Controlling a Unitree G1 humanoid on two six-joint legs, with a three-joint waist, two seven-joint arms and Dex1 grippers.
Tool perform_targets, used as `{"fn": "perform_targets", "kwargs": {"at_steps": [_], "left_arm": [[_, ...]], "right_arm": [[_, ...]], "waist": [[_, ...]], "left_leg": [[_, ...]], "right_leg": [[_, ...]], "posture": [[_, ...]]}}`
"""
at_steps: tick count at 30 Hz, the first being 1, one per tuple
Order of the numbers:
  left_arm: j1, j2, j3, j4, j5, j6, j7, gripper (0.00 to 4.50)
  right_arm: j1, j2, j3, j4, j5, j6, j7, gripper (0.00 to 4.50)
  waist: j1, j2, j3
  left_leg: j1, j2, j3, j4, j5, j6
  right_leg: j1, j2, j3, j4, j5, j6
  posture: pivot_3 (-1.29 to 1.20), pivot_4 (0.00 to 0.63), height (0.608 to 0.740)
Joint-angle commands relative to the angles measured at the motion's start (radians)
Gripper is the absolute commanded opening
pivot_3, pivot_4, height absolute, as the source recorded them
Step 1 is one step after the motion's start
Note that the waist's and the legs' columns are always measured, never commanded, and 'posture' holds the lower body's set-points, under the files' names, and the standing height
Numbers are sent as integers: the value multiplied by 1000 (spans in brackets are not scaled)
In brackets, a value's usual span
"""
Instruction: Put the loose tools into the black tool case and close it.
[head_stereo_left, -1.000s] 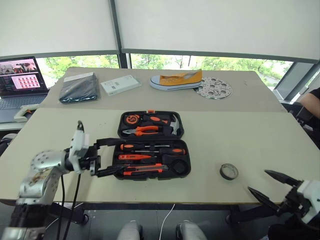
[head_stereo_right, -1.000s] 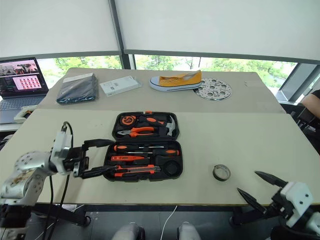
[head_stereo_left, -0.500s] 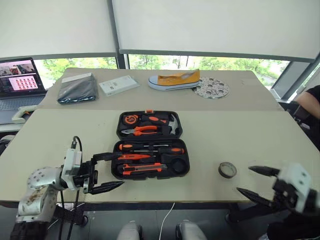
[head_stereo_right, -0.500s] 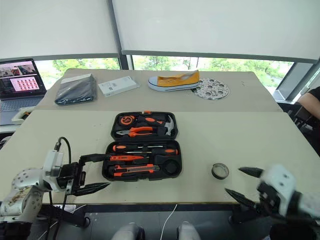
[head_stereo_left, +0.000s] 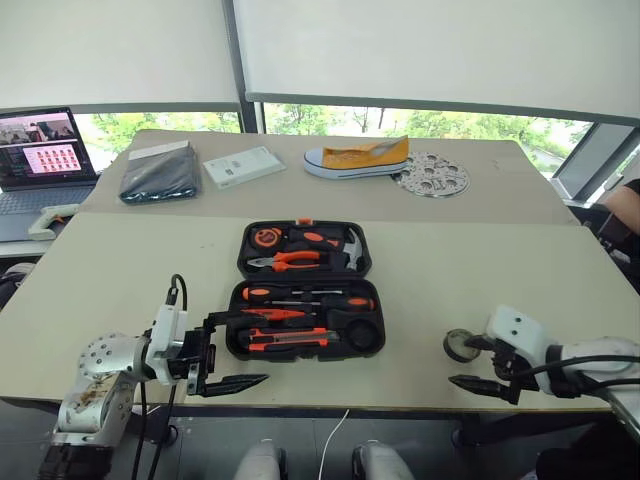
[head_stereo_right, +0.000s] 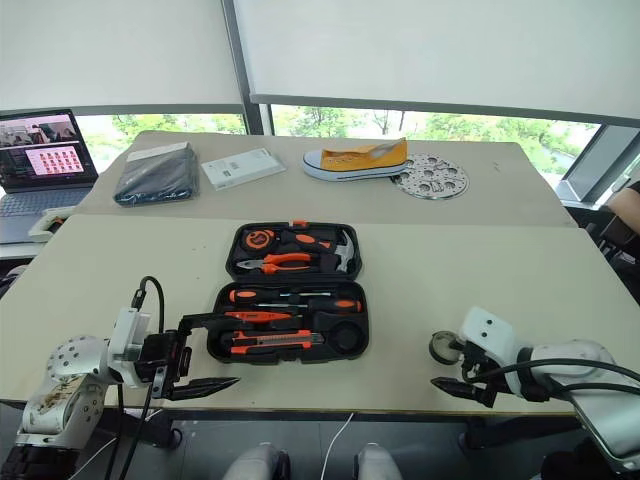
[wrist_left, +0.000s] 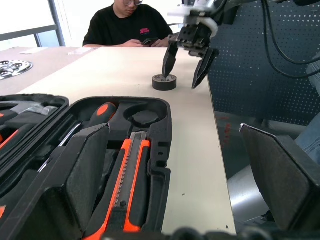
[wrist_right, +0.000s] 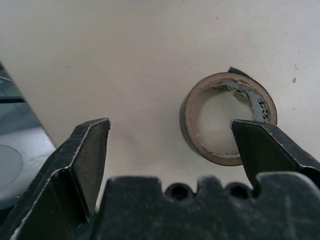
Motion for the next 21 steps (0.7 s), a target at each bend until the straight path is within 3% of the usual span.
{"fn": "perform_targets", "kwargs": {"at_steps": [1, 7, 9, 12, 15, 18, 21], "left_arm": [[-7, -2, 1, -27, -6, -15, 12, 4500], [-5, -6, -3, -20, 0, -25, 16, 4500], [-2, -10, -2, -22, 1, -27, 24, 4500], [6, -14, 7, -26, 2, -30, 40, 4500], [23, -15, 38, -31, -14, -22, 71, 4500], [50, -6, 72, -28, -19, -27, 87, 4500], [76, 0, 91, -22, -10, -40, 84, 4500]], "right_arm": [[-49, 8, 24, 5, -30, -11, 4, 2776], [-90, 7, 49, 28, -58, -14, 19, 617], [-106, 9, 51, 32, -58, -25, 31, 87], [-159, 38, 39, 9, -5, -29, 68, 87], [-296, 145, 34, -80, 178, 62, 106, 87], [-445, 251, 101, -130, 293, 163, 114, 87], [-522, 315, 179, -104, 295, 214, 102, 87]], "waist": [[-1, 0, 0], [0, 0, 0], [0, 0, 0], [-1, 0, 0], [-13, -1, 1], [-23, -1, 2], [-24, -3, 3]], "left_leg": [[0, 0, 0, 0, 0, 0], [0, 0, 0, 0, 0, 0], [0, 0, 0, 0, 0, 0], [0, 0, 0, 0, 0, 0], [1, 1, 0, 0, 0, 0], [2, 3, -2, 0, 0, 0], [2, 4, -3, 0, 0, 0]], "right_leg": [[0, 0, 0, 0, 0, 0], [0, 0, 0, 1, 0, 0], [0, 0, 0, 1, 1, 0], [0, 0, 0, 1, 2, 3], [0, 1, 0, 1, 3, 3], [0, 4, 1, 3, 4, 2], [0, 6, 0, 3, 3, 0]], "posture": [[0, 150, 740], [0, 150, 740], [0, 150, 740], [0, 150, 740], [0, 150, 740], [0, 150, 740], [0, 150, 740]]}}
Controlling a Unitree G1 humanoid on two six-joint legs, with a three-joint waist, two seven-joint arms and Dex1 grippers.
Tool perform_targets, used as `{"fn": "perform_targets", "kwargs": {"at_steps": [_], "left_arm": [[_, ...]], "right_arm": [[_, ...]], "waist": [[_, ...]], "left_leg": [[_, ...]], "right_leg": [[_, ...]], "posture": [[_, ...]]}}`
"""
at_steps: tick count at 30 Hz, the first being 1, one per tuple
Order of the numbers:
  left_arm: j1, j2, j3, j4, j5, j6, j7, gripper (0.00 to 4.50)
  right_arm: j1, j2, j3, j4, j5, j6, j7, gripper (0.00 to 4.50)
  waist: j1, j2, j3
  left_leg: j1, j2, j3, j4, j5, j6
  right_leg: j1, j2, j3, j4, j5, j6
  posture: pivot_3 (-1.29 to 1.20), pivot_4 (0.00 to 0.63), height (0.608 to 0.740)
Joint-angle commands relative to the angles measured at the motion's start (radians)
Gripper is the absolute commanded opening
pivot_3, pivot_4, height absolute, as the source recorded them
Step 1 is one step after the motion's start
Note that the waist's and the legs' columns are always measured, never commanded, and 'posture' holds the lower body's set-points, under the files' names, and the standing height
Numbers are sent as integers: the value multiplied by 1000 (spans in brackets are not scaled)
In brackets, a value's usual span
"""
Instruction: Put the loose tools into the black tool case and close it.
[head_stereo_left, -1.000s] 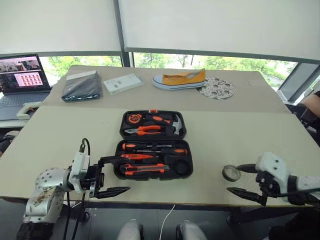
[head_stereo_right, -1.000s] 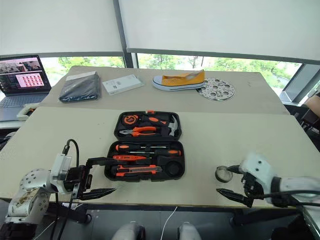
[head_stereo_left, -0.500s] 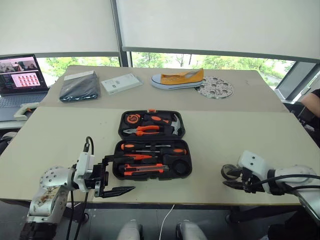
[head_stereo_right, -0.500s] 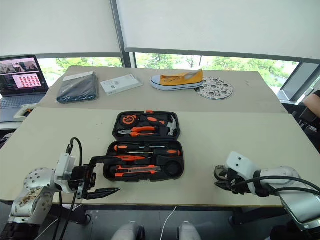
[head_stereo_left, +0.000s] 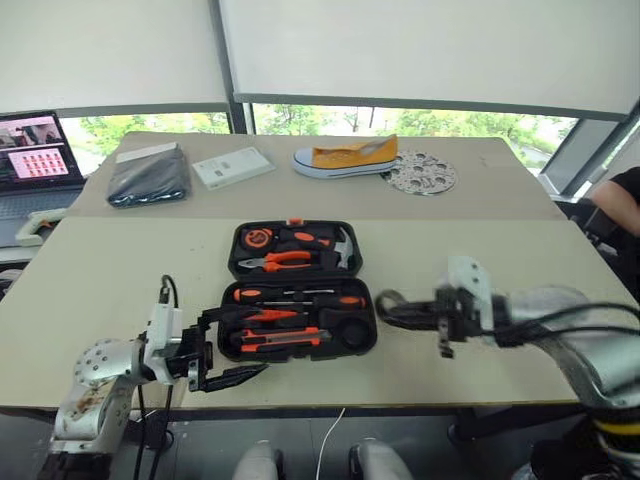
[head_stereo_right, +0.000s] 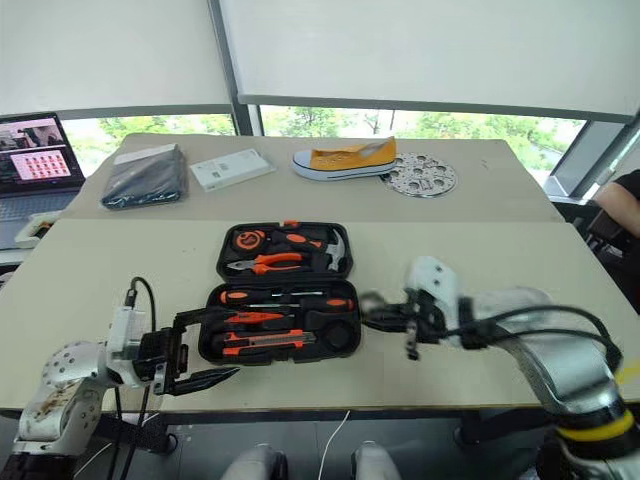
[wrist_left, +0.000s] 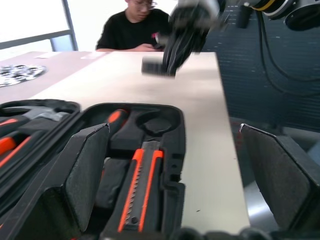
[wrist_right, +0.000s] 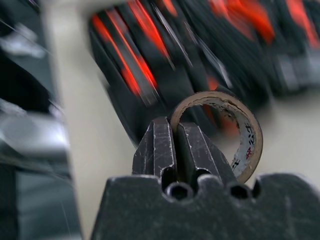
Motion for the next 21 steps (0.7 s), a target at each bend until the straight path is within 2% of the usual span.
{"fn": "perform_targets", "kwargs": {"at_steps": [1, 6, 15, 19, 21], "left_arm": [[23, 16, 34, -16, -8, -34, 0, 4500], [51, 24, 48, -28, -4, -48, 7, 4500], [73, 36, 46, -46, 13, -25, 53, 4500], [61, 37, 62, -43, -1, -12, 80, 4500], [51, 59, 77, -12, 25, -30, 84, 4500]], "right_arm": [[-40, 23, 89, 20, -15, 38, 2, 87], [-84, 13, 233, 121, -150, 23, 1, 87], [-99, -25, 323, 153, -274, 42, 2, 87], [-96, -17, 279, 108, -230, 45, 22, 1333], [-93, -9, 217, 79, -181, 21, 39, 1995]], "waist": [[5, 0, 0], [18, 0, 0], [16, 0, 0], [20, 0, 0], [20, 0, 0]], "left_leg": [[0, 0, 0, 0, 0, 0], [-3, -3, 2, 0, 0, 0], [-3, -3, 2, 0, 0, 0], [-2, -3, 2, 0, 0, 0], [-2, -3, 2, 0, 0, 0]], "right_leg": [[0, 0, 0, 0, 0, -1], [-1, -8, -2, -2, 3, -5], [-2, -5, -2, 0, 3, -5], [-1, -6, -3, 0, 3, -5], [-1, -6, -3, 0, 3, -5]], "posture": [[0, 150, 740], [0, 150, 740], [0, 150, 740], [0, 150, 740], [0, 150, 740]]}}
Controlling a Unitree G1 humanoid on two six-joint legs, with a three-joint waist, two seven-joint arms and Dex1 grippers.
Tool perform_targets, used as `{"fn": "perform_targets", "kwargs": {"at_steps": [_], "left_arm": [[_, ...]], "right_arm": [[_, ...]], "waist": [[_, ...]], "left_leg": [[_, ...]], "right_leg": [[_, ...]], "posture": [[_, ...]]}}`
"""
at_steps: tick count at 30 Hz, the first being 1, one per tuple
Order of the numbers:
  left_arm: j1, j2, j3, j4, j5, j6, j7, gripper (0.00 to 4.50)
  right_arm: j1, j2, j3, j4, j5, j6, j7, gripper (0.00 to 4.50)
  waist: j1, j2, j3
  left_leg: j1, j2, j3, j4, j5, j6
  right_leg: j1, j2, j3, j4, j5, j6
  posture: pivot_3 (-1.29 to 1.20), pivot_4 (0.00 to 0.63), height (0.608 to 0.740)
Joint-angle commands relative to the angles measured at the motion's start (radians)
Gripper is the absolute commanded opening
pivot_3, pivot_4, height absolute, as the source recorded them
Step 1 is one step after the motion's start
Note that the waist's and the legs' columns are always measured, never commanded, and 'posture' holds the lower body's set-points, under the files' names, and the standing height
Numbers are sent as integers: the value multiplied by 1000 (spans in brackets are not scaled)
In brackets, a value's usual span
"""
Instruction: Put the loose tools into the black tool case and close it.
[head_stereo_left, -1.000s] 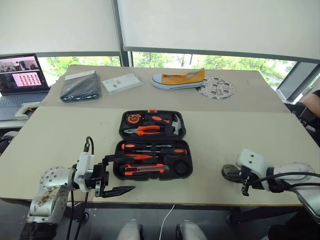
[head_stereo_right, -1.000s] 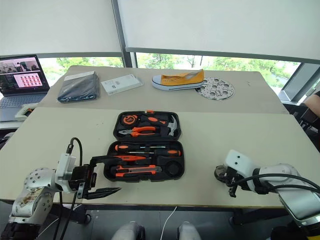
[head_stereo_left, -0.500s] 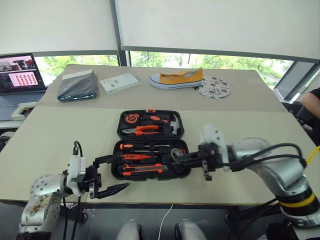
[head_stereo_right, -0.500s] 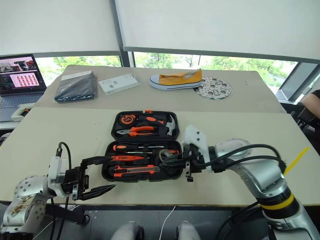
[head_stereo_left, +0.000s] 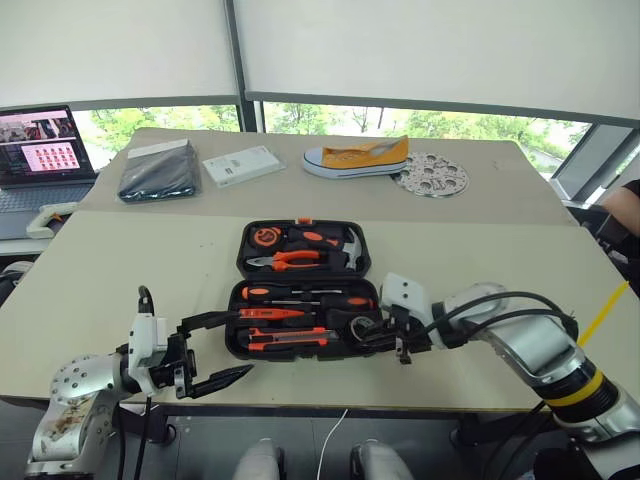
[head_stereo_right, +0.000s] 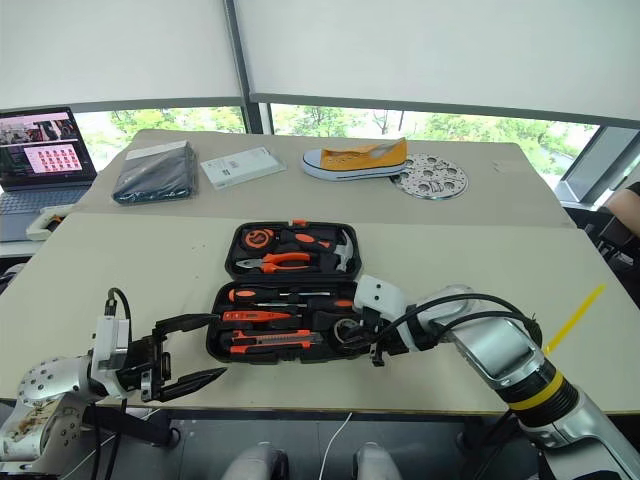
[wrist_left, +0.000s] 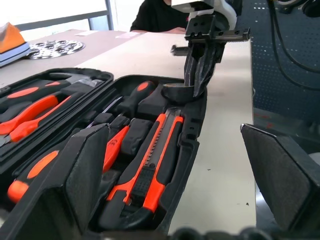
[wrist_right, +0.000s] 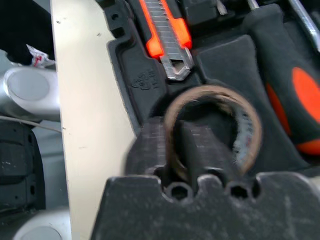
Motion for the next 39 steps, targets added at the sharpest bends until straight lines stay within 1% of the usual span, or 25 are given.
{"fn": "perform_targets", "kwargs": {"at_steps": [1, 2, 5, 7, 8, 9, 10, 11, 13, 14, 15, 16, 17, 18, 23, 25, 27, 33, 35, 37, 39], "left_arm": [[-30, 49, 54, 34, 31, -28, 24, 4500], [-52, 65, 80, 74, 39, -15, 57, 4500], [-104, 98, 139, 152, 11, 41, 112, 4500], [-141, 112, 143, 178, 26, 92, 171, 3970], [-161, 116, 137, 194, 44, 122, 209, 3773], [-182, 117, 131, 211, 63, 144, 246, 3346], [-205, 113, 124, 229, 81, 158, 281, 3034], [-238, 107, 111, 248, 99, 193, 328, 2630], [-298, 96, 77, 283, 142, 263, 414, 1907], [-317, 100, 57, 297, 164, 281, 427, 1530], [-327, 103, 44, 306, 178, 289, 431, 1099], [-338, 108, 24, 316, 187, 314, 429, 793], [-349, 111, 5, 326, 198, 339, 429, 381], [-364, 107, -14, 336, 207, 348, 426, 112], [-442, 66, -90, 377, 245, 382, 430, 112], [-475, 49, -123, 409, 267, 374, 417, 112], [-509, 31, -140, 434, 261, 376, 389, 112], [-537, 2, -191, 412, 242, 379, 276, 112], [-531, -6, -226, 381, 264, 376, 262, 112], [-527, -38, -251, 336, 265, 396, 278, 112], [-517, -60, -268, 302, 269, 403, 290, 112]], "right_arm": [[-2, 6, -131, -77, 89, -38, 36, 2323], [-4, -4, -189, -83, 143, -20, 60, 2692], [17, -34, -345, -39, 258, 7, 107, 2692], [33, -66, -356, 38, 196, -74, 115, 2751], [35, -73, -342, 83, 153, -114, 109, 2751], [33, -69, -330, 132, 108, -157, 91, 2490], [26, -52, -319, 185, 63, -209, 62, 2258], [12, -30, -295, 265, -5, -292, 26, 2015], [-30, 33, -255, 439, -141, -497, -63, 1328], [-51, 59, -233, 505, -181, -552, -76, 1015], [-65, 78, -222, 548, -203, -588, -78, 621], [-86, 105, -212, 602, -221, -632, -80, 340], [-105, 129, -205, 650, -235, -664, -81, 23], [-124, 155, -197, 696, -244, -682, -77, 0], [-187, 240, -173, 860, -301, -819, -76, 0], [-198, 263, -177, 888, -303, -841, -62, 0], [-192, 280, -192, 879, -289, -833, -46, 0], [-89, 249, -218, 716, -274, -808, -12, 0], [-28, 216, -239, 596, -260, -744, -15, 0], [37, 183, -267, 476, -250, -647, -35, 0], [80, 164, -285, 401, -243, -587, -49, 0]], "waist": [[0, 0, 0], [0, 0, 0], [2, -1, 1], [3, -2, 1], [4, -2, 1], [3, -2, 1], [3, -3, 2], [2, -3, 2], [1, -4, 2], [-1, -4, 2], [-5, -4, 2], [-9, -4, 3], [-15, -4, 3], [-20, -4, 3], [-22, -4, 3], [-19, -4, 3], [-17, -4, 3], [-16, -4, 3], [-13, -4, 3], [-6, -4, 3], [4, -4, 3]], "left_leg": [[0, 0, 0, 0, 0, 0], [-1, 0, 0, 0, 0, 0], [-1, 1, 0, 0, 0, 0], [0, 1, -1, 0, 0, 0], [1, 0, -1, 0, 0, 0], [1, 0, 0, 0, 0, 0], [1, 0, 0, 0, 0, 0], [1, -1, 1, 0, 0, 0], [2, -1, 1, 0, 0, 0], [1, -1, 1, 0, 0, 0], [1, -1, 1, 0, 1, -1], [1, -1, 1, 0, 1, -1], [1, -1, 1, 0, 1, -1], [0, 0, 1, -1, 1, -1], [-1, 0, 1, -2, 1, -1], [-1, -1, 1, -2, 1, -1], [-1, -2, 1, -2, 1, -1], [-2, -2, 0, -2, 1, -1], [-2, -2, 0, -2, 1, -1], [-3, -3, 0, -2, 1, -1], [-4, -4, -1, -2, 1, -1]], "right_leg": [[0, 0, 0, 0, 0, 0], [-1, 1, 0, 0, 0, 0], [-1, 2, 0, 0, 0, 0], [0, 1, -1, 0, 0, 0], [1, 1, -1, 0, 0, 0], [1, 0, -1, -1, 0, 1], [2, -1, -1, -1, 0, 1], [1, -1, 0, -1, 0, 2], [1, 0, 0, 0, 1, 2], [1, 1, 0, 0, 1, 3], [0, 2, 0, 0, 1, 3], [0, 2, 0, 1, 2, 1], [0, 3, 1, 1, 2, 0], [-1, 3, 1, 1, 2, 0], [-2, 3, 1, 1, 2, 0], [-2, 3, 1, 1, 3, 0], [-1, 2, 1, 1, 3, 0], [-1, 2, 1, 1, 3, 1], [-1, 1, 0, 1, 3, 1], [-1, 0, 0, 1, 3, 1], [-1, -1, 0, 1, 2, 2]], "posture": [[0, 150, 740], [0, 150, 740], [0, 150, 740], [0, 150, 740], [0, 150, 740], [0, 150, 740], [0, 150, 740], [0, 150, 740], [0, 150, 740], [0, 150, 740], [0, 150, 740], [0, 150, 740], [0, 150, 740], [0, 150, 740], [0, 150, 740], [0, 150, 740], [0, 150, 740], [0, 150, 740], [0, 150, 740], [0, 150, 740], [0, 150, 740]]}}
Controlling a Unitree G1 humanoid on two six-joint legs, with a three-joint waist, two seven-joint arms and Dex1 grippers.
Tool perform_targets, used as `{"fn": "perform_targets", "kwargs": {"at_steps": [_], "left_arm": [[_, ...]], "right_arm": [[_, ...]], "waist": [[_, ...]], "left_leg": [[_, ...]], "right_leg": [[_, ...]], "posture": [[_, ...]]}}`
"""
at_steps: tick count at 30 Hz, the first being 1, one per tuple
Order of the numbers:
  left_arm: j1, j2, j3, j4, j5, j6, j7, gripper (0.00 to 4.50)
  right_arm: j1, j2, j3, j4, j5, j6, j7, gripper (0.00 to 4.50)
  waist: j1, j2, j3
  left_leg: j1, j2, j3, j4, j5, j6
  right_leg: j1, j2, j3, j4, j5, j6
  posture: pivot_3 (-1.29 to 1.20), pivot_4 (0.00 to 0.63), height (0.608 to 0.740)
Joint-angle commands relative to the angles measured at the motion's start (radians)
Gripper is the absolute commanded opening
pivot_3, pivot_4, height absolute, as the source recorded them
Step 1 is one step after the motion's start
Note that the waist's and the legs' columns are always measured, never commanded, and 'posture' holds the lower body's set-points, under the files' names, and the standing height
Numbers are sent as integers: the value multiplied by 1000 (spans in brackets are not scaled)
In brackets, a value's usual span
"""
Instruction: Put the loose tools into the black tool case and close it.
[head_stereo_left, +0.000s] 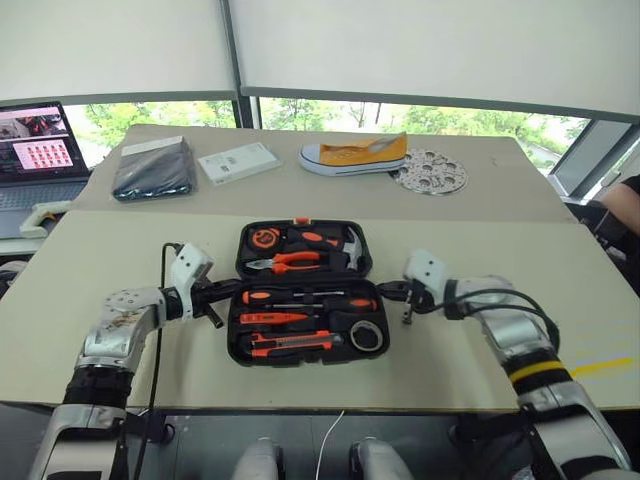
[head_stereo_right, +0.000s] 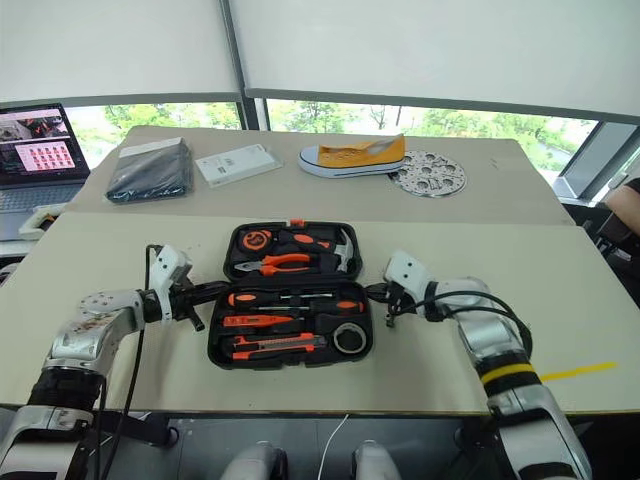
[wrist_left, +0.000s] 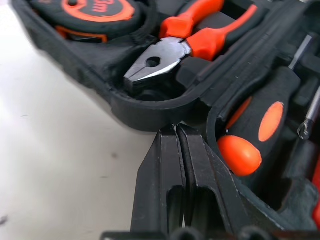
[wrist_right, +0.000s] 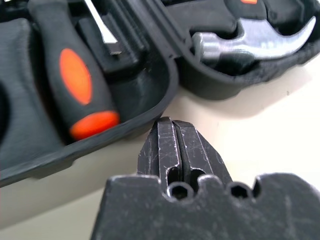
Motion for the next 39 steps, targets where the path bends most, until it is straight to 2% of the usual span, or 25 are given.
{"fn": "perform_targets", "kwargs": {"at_steps": [1, 8, 13, 16, 18, 19, 21, 22, 23, 25, 27, 29, 31, 32, 34, 39], "left_arm": [[9, -52, -65, -114, -1, 4, -7, 112], [46, -95, -109, -139, 41, -23, -11, 112], [39, -116, -126, -150, 67, -17, 2, 112], [44, -102, -131, -175, 91, 36, 21, 112], [51, -75, -99, -220, 44, 139, 8, 112], [53, -45, -78, -247, 20, 224, 5, 346], [52, -1, -52, -276, 25, 336, 46, 728], [50, 17, -48, -283, 31, 362, 60, 1086], [47, 35, -38, -284, 30, 380, 65, 1429], [42, 74, -8, -268, 10, 380, 43, 2185], [-5, 159, -40, -174, 99, 386, 76, 2757], [-53, 184, -22, -132, 47, 473, 46, 3443], [-120, 164, 19, -117, -44, 591, 21, 4181], [-157, 158, 27, -105, -62, 647, 26, 4488], [-200, 154, 33, -91, -79, 713, 40, 4500], [-326, 61, 115, 1, -130, 879, 156, 4500]], "right_arm": [[53, -28, -44, -188, 50, 114, -9, 0], [192, -58, -86, -361, 104, 221, 6, 0], [216, -74, -83, -421, 86, 274, -20, 0], [212, -88, -99, -402, 40, 276, -74, 0], [213, -120, -128, -385, 29, 289, -88, 0], [213, -140, -157, -386, 35, 348, -103, 0], [217, -192, -170, -394, 47, 462, -90, 584], [219, -208, -172, -397, 55, 487, -84, 839], [217, -215, -183, -399, 77, 518, -78, 1279], [186, -183, -238, -411, 147, 578, -96, 1944], [75, -136, -308, -440, 278, 863, -121, 2514], [-17, -119, -327, -449, 365, 1060, -120, 3241], [-104, -77, -351, -421, 410, 1148, -154, 3929], [-147, -87, -311, -399, 399, 1196, -175, 4333], [-201, -115, -236, -371, 380, 1264, -202, 4492], [-366, -34, -161, -186, 354, 1300, -267, 4492]], "waist": [[6, 0, 0], [9, 0, 0], [8, 0, 0], [10, 0, 0], [12, 0, 0], [13, 0, 0], [11, 0, 0], [9, 0, 0], [7, 0, 0], [1, 0, 0], [-16, -2, 1], [-28, 0, 3], [-28, 1, 4], [-26, 0, 4], [-19, 0, 4], [-19, 0, 4]], "left_leg": [[-1, 0, 0, 0, 0, 0], [0, -1, -1, 1, 0, 0], [3, -1, -1, 2, 0, 0], [3, -1, -1, 2, 0, 0], [3, -1, -1, 3, 0, 0], [3, -1, -1, 4, 0, 0], [1, -2, -1, 5, 0, 0], [0, -2, -1, 5, 0, 0], [0, -1, -1, 5, 0, 0], [1, -1, -2, 5, 0, 0], [3, 1, -2, 4, 0, 0], [5, 3, -3, 4, 1, 0], [7, 4, -8, 4, 1, 0], [8, 5, -11, 4, 1, 0], [8, 5, -12, 4, 2, 0], [2, 5, -11, 4, 2, 0]], "right_leg": [[0, 0, 0, -1, 0, 1], [1, 0, 0, -1, 0, 1], [3, 0, 0, 0, 0, 1], [4, 0, 0, 0, 0, 1], [4, 0, 0, 0, 0, 2], [4, 0, 0, 0, 0, 2], [3, 0, 0, 0, 1, 3], [3, 0, 1, 0, 1, 3], [2, 0, 1, 0, 1, 3], [3, 1, 1, 0, 1, 2], [3, 3, 1, 0, 0, 1], [2, 7, 3, 2, 0, 0], [3, 13, 5, 2, 2, -1], [4, 15, 5, 2, 2, -1], [2, 16, 5, 3, 2, -2], [-1, 16, 5, 1, 5, -8]], "posture": [[0, 150, 740], [0, 150, 740], [0, 150, 740], [0, 150, 740], [0, 150, 740], [0, 150, 740], [0, 150, 740], [0, 150, 740], [0, 150, 740], [0, 150, 740], [0, 150, 740], [0, 150, 740], [0, 150, 740], [0, 150, 740], [0, 150, 740], [0, 150, 740]]}}
